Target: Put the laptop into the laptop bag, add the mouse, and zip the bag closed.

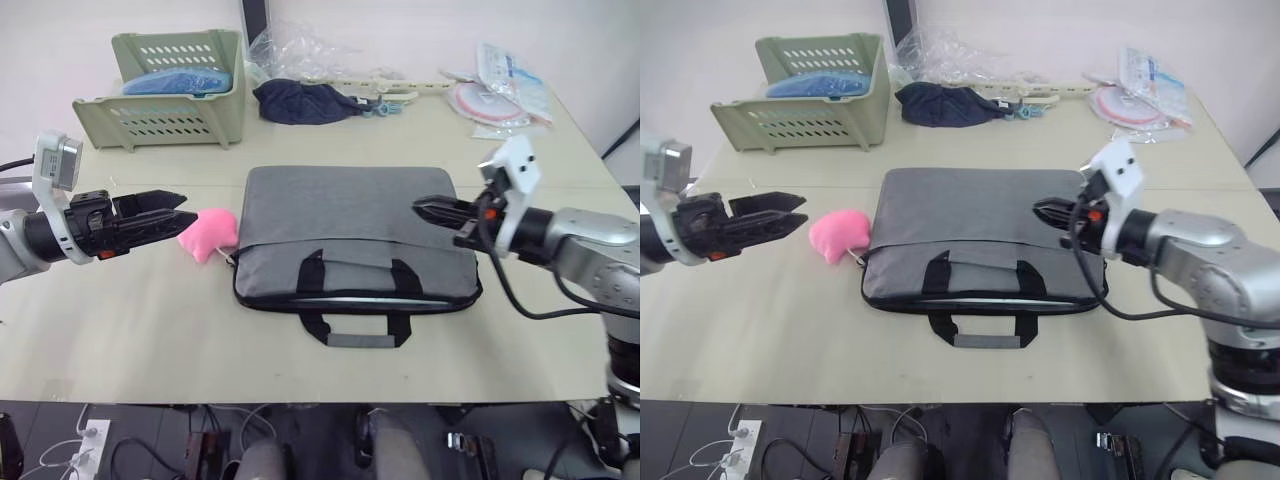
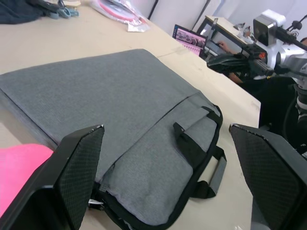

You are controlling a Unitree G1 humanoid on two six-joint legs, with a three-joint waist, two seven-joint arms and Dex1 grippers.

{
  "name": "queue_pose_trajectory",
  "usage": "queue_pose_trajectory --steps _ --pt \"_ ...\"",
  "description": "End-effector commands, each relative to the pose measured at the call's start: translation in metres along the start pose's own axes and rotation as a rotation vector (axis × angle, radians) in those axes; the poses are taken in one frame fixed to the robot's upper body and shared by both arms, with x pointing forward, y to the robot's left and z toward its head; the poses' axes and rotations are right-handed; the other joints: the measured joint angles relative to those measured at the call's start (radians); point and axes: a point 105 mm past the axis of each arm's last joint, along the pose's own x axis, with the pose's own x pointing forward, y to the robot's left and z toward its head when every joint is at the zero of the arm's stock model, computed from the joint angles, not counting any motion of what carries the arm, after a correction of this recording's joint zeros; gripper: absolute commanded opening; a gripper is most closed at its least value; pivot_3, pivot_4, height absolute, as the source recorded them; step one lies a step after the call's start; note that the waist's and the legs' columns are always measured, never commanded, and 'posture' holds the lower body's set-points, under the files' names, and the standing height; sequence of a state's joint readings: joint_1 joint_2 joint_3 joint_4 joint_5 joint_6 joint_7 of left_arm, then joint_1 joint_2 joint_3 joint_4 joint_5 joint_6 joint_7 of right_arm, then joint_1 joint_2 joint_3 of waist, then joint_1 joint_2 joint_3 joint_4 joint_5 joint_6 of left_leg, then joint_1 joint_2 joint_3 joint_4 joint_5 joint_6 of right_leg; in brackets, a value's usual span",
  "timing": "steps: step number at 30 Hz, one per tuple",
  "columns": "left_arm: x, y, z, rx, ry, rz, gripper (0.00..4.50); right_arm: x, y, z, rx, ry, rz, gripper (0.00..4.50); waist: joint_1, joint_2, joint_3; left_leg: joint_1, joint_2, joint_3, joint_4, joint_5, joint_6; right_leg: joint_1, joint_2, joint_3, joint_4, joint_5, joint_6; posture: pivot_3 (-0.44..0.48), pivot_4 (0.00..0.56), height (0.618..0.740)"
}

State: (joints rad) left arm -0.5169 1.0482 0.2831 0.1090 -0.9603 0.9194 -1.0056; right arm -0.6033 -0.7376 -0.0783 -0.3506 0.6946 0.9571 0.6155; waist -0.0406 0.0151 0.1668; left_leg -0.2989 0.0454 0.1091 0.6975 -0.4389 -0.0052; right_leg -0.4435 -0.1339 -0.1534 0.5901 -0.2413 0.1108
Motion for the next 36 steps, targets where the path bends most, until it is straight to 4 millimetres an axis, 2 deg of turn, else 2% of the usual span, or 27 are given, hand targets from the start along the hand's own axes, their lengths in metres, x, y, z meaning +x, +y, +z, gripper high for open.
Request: queue_pose_trajectory --steps 1,7,12,16,18,24,27,33,36 --pt "-0.002 0.009 0.008 0.026 -0.038 0.009 4.5 0.01 -0.004 0.008 -0.028 -0.054 -0.033 0.1 -0.001 0.0 0.0 0.0 0.0 0.0 0.0 0.0 0.0 0.0 0.0 0.0 0.0 0.0 0.0 0.0 0.15 0.74" --pt "-0.003 0.036 0.009 0.01 -0.087 0.05 4.5 0.039 -0.009 0.001 -0.017 -0.116 -0.035 0.1 -0.019 0.0 0.0 0.0 0.0 0.0 0.001 0.0 0.0 0.0 0.0 -0.001 0.001 0.0 0.0 0.0 0.15 0.74" --pt "0.011 0.033 0.012 -0.005 -0.108 0.012 4.5 0.061 -0.011 -0.016 -0.003 -0.15 -0.034 0.1 -0.031 -0.001 -0.001 0.0 0.0 -0.001 0.001 0.0 0.001 0.0 0.0 -0.003 0.002 0.0 0.0 0.0 0.15 0.74" --pt "0.017 0.029 0.014 -0.019 -0.129 0.011 4.5 0.072 -0.008 -0.02 -0.001 -0.185 -0.025 0.1 -0.047 -0.001 -0.001 0.0 0.0 -0.002 0.001 0.001 0.001 0.0 -0.001 -0.003 0.003 0.0 0.0 0.0 0.15 0.74" --pt "0.019 0.023 0.013 -0.037 -0.142 0.004 4.5 0.081 -0.004 -0.017 -0.007 -0.206 -0.012 0.1 -0.05 -0.001 -0.001 0.0 0.0 -0.002 0.002 0.001 0.001 0.0 -0.001 -0.003 0.004 0.0 0.0 0.0 0.15 0.74" --pt "0.019 0.01 0.005 -0.079 -0.156 0.005 4.5 0.1 0.015 0.008 -0.032 -0.277 0.073 0.1 -0.071 -0.001 -0.001 0.0 0.001 -0.004 0.002 0.001 0.001 0.0 -0.001 -0.003 0.005 0.0 0.0 0.0 0.15 0.74" --pt "0.017 0.007 0.001 -0.096 -0.166 0.013 4.5 0.107 0.024 0.013 -0.03 -0.286 0.12 0.1 -0.071 -0.001 -0.001 0.0 0.0 -0.006 0.002 0.001 0.001 0.0 -0.001 -0.003 0.005 0.0 0.0 0.0 0.15 0.74" --pt "0.018 0.001 -0.01 -0.13 -0.185 0.029 4.5 0.122 0.041 -0.007 0.014 -0.262 0.197 0.1 -0.071 -0.001 -0.001 0.0 0.0 -0.007 0.002 0.001 0.001 0.0 -0.001 -0.003 0.005 0.0 0.0 0.0 0.15 0.74" --pt "0.017 -0.002 -0.012 -0.138 -0.196 0.034 4.5 0.125 0.044 -0.029 0.047 -0.229 0.2 0.1 -0.07 -0.001 -0.001 0.0 0.0 -0.007 0.002 0.001 0.001 0.0 -0.001 -0.004 0.005 0.0 0.0 0.0 0.15 0.74"
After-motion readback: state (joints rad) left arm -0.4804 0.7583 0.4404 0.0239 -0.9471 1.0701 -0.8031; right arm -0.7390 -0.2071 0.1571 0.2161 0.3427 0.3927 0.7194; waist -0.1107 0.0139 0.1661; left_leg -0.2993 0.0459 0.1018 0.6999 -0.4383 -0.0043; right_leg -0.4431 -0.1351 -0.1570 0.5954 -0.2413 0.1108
